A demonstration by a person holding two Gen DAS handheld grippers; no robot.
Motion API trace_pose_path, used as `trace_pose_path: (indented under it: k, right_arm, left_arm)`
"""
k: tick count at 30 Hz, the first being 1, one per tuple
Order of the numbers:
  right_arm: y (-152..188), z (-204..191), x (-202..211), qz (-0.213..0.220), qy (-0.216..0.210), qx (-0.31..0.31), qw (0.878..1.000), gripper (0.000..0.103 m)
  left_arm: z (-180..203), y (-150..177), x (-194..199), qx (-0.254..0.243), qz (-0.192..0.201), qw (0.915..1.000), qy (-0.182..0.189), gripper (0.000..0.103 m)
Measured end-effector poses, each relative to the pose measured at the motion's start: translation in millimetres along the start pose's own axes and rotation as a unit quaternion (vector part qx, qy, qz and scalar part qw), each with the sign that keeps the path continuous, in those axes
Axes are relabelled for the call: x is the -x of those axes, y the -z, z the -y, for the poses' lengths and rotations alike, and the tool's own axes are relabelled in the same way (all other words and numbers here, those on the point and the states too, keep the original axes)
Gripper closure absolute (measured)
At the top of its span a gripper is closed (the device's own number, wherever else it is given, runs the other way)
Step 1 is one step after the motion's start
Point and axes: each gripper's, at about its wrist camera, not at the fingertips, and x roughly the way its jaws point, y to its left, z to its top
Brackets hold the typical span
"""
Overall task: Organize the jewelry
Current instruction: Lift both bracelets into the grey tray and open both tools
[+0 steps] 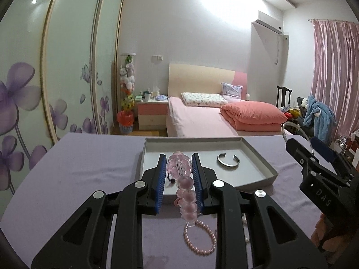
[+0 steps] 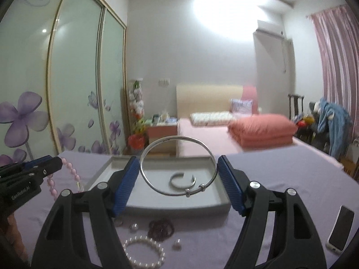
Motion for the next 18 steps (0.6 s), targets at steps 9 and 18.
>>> trace_pose_path:
  k: [9, 18]
  right_arm:
    - [-11, 3, -18, 0.037, 0.019, 0.007, 0.999, 0.033]
    - [-15, 5, -47, 0.034, 0.027, 0.007, 0.999, 0.033]
  left_arm:
    - [7, -7, -17, -0.007, 0.011, 0.9999, -0.007, 0.079]
    - [9, -8, -36, -0.007, 0.005, 0.9999, -0.014, 0.079]
